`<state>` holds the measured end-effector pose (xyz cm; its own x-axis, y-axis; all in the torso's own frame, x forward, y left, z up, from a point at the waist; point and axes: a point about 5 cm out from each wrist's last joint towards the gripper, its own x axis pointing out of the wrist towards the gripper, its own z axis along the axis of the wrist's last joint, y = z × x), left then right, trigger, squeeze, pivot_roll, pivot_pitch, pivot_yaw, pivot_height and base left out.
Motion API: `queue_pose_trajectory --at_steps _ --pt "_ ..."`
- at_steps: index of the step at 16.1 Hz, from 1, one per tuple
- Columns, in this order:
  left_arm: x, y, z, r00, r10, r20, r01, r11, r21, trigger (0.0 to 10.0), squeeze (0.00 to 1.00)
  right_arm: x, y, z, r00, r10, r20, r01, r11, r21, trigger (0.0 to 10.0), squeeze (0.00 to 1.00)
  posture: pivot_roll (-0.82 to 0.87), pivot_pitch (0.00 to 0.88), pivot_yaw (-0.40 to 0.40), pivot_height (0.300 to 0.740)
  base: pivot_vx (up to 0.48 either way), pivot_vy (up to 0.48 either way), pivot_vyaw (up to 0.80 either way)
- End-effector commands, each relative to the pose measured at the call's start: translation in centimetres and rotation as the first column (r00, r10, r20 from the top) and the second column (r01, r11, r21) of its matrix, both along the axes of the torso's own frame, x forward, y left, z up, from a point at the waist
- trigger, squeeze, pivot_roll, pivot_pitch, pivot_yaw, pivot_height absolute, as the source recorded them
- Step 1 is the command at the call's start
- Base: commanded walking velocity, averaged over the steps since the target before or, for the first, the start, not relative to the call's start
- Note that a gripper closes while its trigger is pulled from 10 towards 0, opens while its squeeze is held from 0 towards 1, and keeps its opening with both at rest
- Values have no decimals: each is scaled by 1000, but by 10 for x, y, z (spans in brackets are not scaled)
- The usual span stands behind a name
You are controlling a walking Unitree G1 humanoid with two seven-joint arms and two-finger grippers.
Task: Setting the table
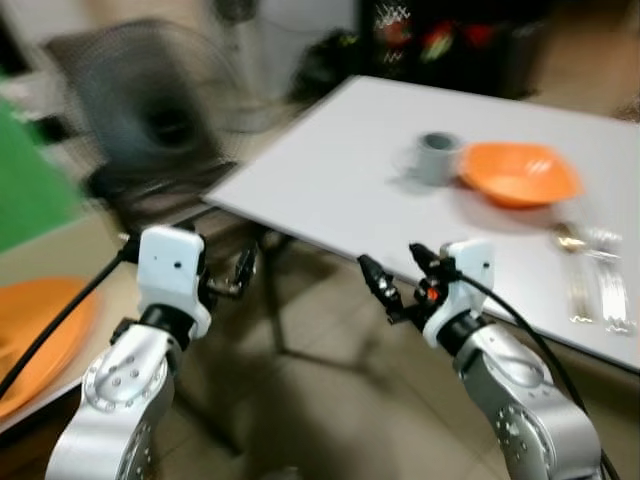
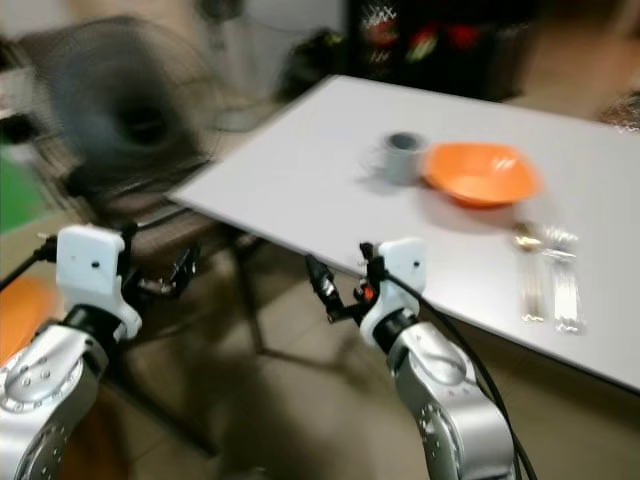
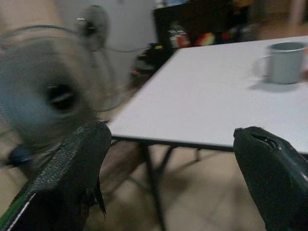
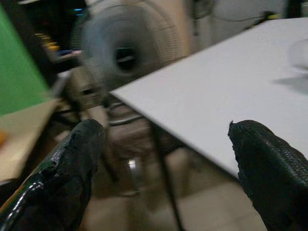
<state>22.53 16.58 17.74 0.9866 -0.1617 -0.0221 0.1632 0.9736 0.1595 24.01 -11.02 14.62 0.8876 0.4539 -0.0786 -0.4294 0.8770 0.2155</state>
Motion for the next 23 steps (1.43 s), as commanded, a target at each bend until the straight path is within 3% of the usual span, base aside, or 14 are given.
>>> queue_pose_trajectory --at_steps 1,4,6,10,14,23 --pt "1 3 3 1000 19 9 -19 1000 9 10000 0 1 6 6 999 27 31 -27 1000 12 10000 1000 34 0 60 740 0 -480 800" --pt "0 8 4 999 38 7 -38 999 10 10000 0 2 8 5 999 36 30 -37 999 15 10000 1000 39 0 57 740 0 -480 800" --pt "-1 10 3 998 60 0 -60 997 -38 10000 0 3 8 4 999 35 27 -36 999 17 10000 1000 43 0 56 740 0 0 800" --pt "-1 14 5 998 64 2 -64 997 -35 10000 0 8 6 1 1000 5 -1 -5 999 41 10000 1000 50 0 53 740 0 480 200" --pt "-1 14 5 997 76 -10 -77 996 -44 10000 0 8 9 0 999 34 -11 -34 998 45 10000 1000 50 0 54 740 0 0 0" --pt "1 11 5 999 44 -3 -44 999 -24 10000 0 9 11 1 999 44 -12 -44 998 40 10000 1000 53 2 51 740 0 0 769"
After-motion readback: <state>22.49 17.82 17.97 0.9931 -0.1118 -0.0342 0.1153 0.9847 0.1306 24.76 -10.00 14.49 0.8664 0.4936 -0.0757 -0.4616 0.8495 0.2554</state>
